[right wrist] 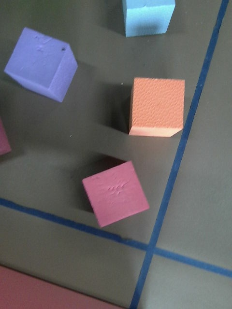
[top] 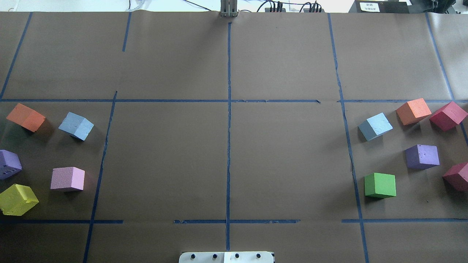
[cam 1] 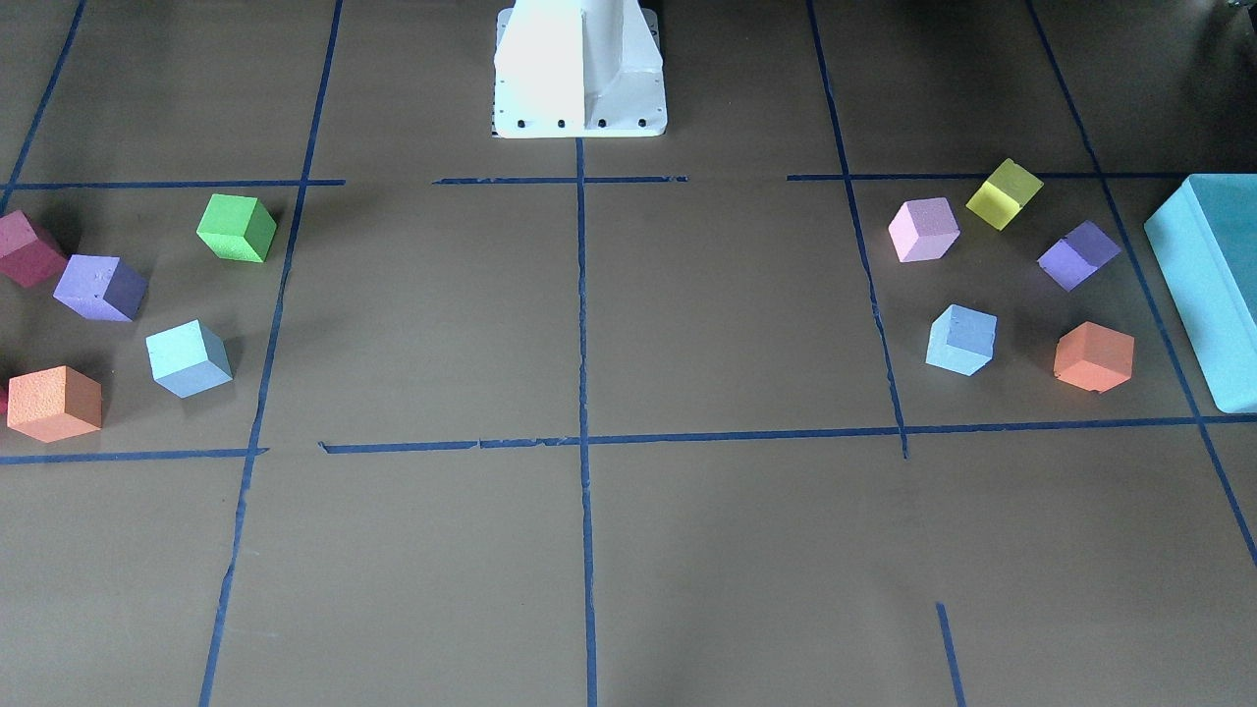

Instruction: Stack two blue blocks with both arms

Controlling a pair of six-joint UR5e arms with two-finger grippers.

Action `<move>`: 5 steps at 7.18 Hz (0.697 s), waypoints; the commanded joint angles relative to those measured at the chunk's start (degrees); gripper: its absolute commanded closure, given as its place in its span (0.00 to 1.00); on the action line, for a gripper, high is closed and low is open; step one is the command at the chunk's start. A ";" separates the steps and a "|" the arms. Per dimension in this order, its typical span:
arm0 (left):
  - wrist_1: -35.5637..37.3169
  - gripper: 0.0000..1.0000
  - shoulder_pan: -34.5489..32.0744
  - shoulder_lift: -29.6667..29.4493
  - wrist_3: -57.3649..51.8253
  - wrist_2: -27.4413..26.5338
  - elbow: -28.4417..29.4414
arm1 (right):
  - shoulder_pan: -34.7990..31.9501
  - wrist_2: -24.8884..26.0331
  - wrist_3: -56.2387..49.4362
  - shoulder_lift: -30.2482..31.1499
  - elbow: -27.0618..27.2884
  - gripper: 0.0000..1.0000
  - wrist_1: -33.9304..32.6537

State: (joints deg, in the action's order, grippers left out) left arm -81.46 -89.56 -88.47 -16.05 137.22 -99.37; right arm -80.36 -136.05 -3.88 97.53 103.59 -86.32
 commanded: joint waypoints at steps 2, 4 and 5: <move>-0.10 0.00 -0.09 2.07 -0.03 0.24 -2.67 | 12.65 3.22 14.72 -12.07 -1.11 0.00 1.33; -0.10 0.00 0.00 2.07 -0.03 0.24 -3.29 | 16.79 5.18 24.75 -14.29 -3.72 0.00 9.88; -0.10 0.00 0.00 2.07 0.06 0.15 -3.72 | 18.81 5.61 27.93 -13.86 -6.62 0.00 15.42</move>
State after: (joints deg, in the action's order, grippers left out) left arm -81.54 -89.60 -86.44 -16.07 137.44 -102.65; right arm -64.22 -131.17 19.19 83.82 99.94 -77.43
